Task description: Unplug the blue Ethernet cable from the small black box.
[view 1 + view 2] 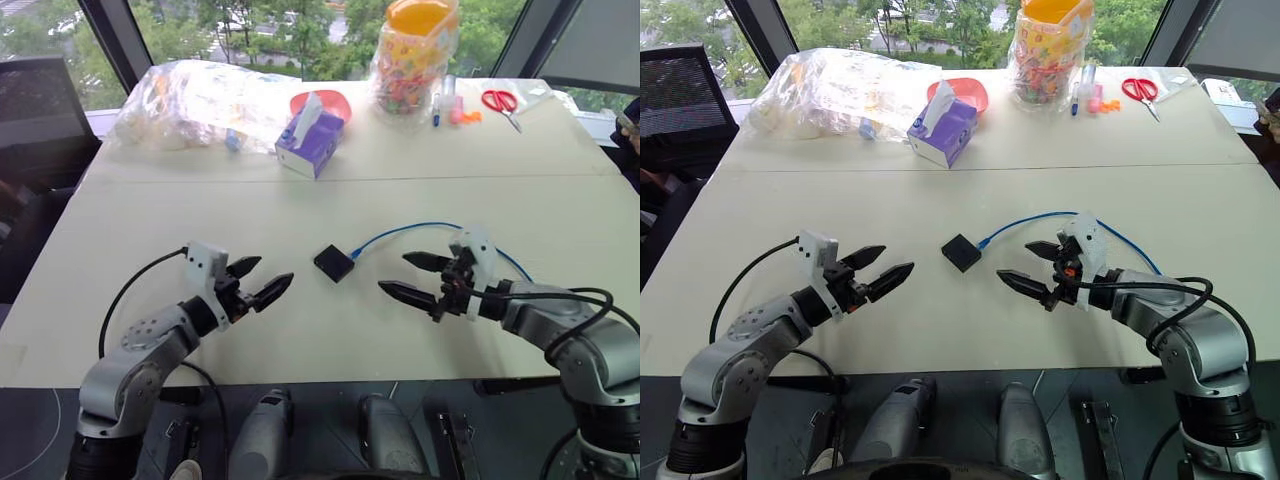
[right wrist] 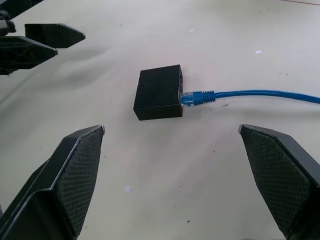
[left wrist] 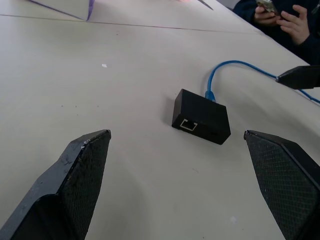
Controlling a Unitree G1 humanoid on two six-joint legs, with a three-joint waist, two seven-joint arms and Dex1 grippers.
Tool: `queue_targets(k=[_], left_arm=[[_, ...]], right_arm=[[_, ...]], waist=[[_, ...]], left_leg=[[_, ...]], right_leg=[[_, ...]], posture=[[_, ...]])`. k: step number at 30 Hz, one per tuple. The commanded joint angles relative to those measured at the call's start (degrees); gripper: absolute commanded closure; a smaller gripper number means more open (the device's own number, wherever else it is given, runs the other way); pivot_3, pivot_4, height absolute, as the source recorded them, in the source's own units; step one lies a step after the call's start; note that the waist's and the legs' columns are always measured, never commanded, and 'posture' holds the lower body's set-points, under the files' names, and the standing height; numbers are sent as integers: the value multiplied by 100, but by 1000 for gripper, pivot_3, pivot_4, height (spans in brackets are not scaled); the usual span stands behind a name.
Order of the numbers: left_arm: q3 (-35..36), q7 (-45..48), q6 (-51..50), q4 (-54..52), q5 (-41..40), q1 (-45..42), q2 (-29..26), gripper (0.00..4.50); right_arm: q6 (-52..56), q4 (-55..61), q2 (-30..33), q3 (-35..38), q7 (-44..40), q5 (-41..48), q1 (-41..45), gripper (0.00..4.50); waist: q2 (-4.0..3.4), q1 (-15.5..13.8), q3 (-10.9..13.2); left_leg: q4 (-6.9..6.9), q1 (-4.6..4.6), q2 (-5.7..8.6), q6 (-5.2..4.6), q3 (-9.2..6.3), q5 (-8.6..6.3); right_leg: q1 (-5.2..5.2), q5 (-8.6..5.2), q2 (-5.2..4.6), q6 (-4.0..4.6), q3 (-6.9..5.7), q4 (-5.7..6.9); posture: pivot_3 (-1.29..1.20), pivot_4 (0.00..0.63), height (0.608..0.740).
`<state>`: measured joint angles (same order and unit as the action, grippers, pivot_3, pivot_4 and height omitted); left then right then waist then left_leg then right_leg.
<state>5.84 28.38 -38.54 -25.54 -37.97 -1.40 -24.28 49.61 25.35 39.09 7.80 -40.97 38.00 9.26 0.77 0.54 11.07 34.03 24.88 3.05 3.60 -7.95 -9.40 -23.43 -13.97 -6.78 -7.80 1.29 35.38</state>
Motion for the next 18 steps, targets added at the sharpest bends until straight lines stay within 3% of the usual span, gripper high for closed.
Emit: queue_targets(k=[1,6,18], left_arm=[[119,36,82,-5,-19,-91,-33,14],[208,117,46,182,-83,-283,-97,14],[130,1061,-341,307,-333,-490,-837,14]], right_arm=[[-106,-9,140,145,-129,57,106,0],[-161,-188,368,177,-307,13,253,0],[-547,-919,1149,-288,-1216,-453,1080,0]], waist=[[0,0,0],[0,0,0],[0,9,1]], left_leg=[[0,0,0,0,0,0],[1,0,0,0,0,0],[1,1,0,1,3,0]], right_leg=[[0,0,0,0,0,0],[1,0,0,0,0,0],[-1,0,0,1,0,-2]], posture=[[0,150,728],[0,150,728],[0,150,728]])
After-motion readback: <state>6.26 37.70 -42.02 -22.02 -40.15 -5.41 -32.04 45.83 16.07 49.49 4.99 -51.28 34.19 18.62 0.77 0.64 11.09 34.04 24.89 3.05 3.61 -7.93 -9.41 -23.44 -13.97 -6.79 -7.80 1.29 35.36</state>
